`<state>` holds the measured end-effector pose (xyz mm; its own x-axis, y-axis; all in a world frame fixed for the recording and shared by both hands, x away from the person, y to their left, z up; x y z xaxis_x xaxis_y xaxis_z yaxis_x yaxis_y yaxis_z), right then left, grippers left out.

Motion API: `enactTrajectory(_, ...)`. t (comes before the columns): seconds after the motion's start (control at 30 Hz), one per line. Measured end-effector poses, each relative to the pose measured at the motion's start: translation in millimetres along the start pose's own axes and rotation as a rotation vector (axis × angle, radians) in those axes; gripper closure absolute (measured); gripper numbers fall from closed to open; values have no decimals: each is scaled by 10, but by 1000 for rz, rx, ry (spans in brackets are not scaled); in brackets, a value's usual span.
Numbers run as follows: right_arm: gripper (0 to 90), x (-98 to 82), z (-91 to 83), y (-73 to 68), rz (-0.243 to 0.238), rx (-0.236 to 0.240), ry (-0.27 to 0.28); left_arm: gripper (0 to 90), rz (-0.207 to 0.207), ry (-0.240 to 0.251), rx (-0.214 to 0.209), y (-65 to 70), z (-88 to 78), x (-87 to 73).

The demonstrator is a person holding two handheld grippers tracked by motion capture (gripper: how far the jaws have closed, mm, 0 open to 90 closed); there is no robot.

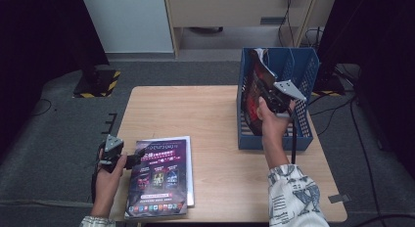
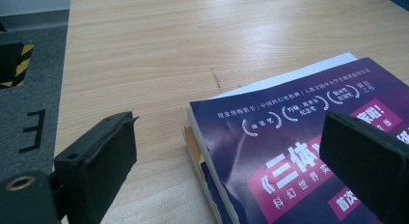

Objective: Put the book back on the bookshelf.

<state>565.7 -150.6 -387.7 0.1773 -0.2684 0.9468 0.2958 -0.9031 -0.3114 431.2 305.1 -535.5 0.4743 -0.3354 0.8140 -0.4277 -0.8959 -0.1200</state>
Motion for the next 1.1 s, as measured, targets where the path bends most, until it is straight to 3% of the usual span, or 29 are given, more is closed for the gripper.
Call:
enactTrajectory(0.3, 859, -70, -18, 20, -23, -10, -2, 56, 0, -3, 2, 3, 4, 0)
enactTrajectory(0.57, 854, -232, -93, 5, -42, -8, -43, 56, 5, -8, 0, 9, 6, -3)
enactTrajectory(0.87, 827, -315, -200, -74, -86, 5, -88, 56, 6, -7, -1, 15, 4, -1)
enactTrajectory(1.1, 807, -386, -229, -54, -107, -5, -116, 56, 6, -9, 0, 13, 5, -5)
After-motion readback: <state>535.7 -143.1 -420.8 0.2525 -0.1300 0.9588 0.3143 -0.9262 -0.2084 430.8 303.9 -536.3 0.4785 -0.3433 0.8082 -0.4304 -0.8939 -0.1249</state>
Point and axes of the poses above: each handheld gripper's, and its own axes: z roughly forward along the jaws, x roughly out of its top, y roughly to its right, the point moved 8 cm from there along z, roughly forward along the jaws, and after that the axes turned 11 degrees about z, right-handed, at the moved point
